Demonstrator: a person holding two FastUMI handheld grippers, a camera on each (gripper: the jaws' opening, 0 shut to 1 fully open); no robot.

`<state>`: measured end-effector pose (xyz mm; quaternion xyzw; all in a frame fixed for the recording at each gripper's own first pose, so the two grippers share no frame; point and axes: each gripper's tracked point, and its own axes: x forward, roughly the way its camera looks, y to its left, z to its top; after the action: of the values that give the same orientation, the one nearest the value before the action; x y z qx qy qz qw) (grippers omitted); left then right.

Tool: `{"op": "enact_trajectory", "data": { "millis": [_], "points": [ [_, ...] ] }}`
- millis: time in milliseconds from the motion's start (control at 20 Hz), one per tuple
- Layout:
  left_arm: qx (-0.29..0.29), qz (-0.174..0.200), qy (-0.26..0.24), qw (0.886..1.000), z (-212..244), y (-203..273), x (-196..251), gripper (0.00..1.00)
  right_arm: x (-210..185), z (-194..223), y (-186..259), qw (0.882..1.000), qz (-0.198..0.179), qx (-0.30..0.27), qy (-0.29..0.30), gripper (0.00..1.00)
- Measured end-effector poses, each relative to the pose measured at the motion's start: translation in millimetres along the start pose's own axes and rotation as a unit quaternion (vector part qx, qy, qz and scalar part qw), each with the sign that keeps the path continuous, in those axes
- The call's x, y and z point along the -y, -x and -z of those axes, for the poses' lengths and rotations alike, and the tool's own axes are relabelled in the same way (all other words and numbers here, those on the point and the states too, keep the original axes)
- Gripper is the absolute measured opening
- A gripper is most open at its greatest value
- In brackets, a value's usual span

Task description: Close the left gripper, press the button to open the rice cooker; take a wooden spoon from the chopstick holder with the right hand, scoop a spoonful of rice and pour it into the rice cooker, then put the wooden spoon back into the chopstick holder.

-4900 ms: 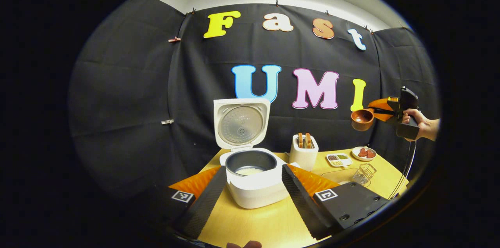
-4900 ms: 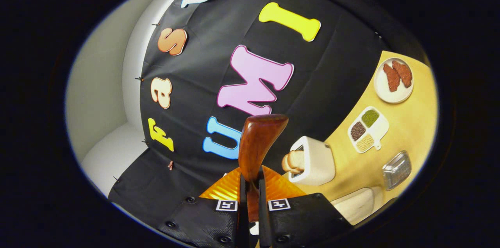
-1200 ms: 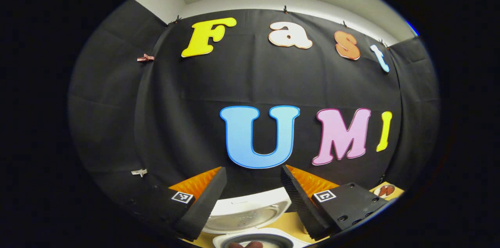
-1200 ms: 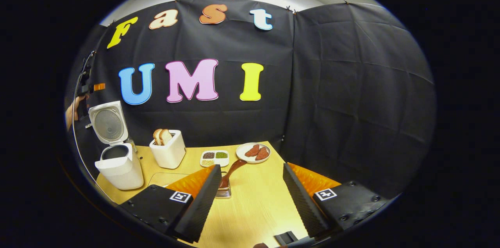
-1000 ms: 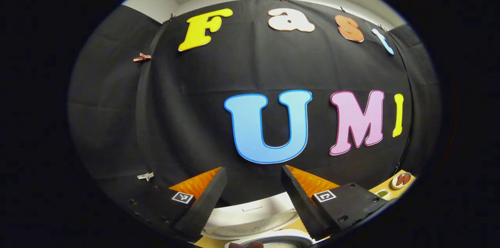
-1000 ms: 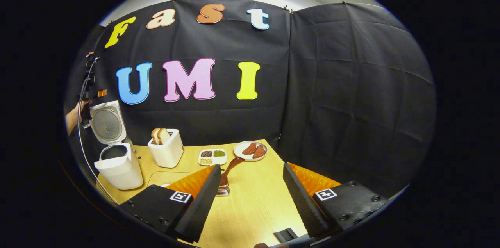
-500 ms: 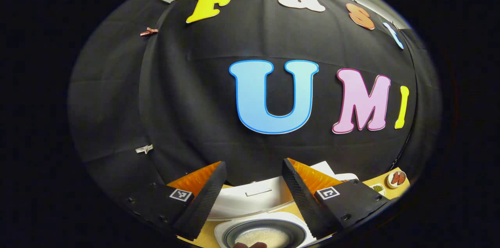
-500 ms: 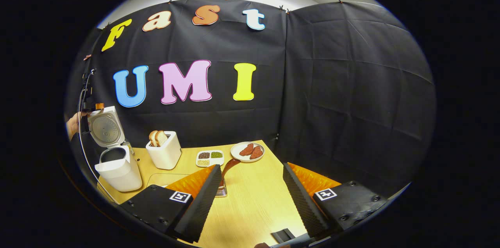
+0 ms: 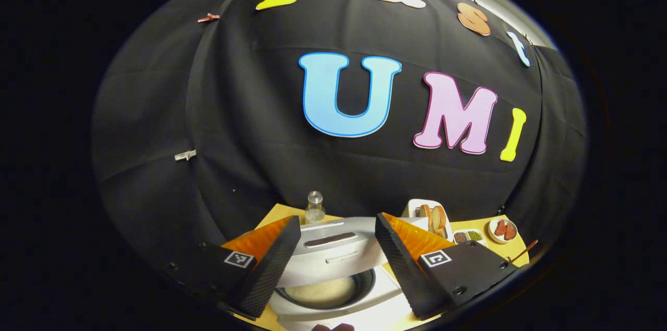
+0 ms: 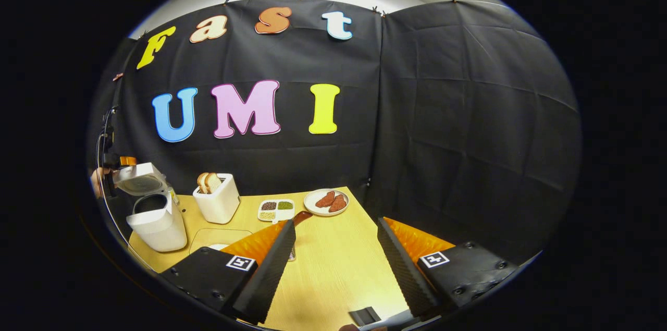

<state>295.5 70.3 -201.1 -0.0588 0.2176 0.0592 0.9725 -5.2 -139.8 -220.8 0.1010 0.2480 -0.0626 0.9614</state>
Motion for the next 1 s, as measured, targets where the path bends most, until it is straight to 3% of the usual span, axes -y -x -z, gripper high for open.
{"op": "enact_trajectory", "data": {
  "millis": [200, 500, 900, 1000],
  "points": [
    [-0.009, -0.015, 0.018, 1.000, 29, 5, 7, 0.98, -13, 1, 2, 1.000, -0.015, -0.002, 0.002, 0.99],
    [-0.033, -0.033, 0.005, 0.999, 63, -1, 16, 0.98, -27, 11, 5, 0.999, -0.037, -0.012, 0.018, 0.99],
    [-0.096, -0.035, -0.015, 0.995, 132, 2, 19, 0.99, -28, 13, 11, 0.999, -0.037, -0.017, 0.015, 0.98],
    [-0.096, -0.050, -0.020, 0.994, 141, 6, 7, 0.99, -29, 16, 12, 0.999, -0.037, -0.019, 0.017, 0.99]
  ]
}}
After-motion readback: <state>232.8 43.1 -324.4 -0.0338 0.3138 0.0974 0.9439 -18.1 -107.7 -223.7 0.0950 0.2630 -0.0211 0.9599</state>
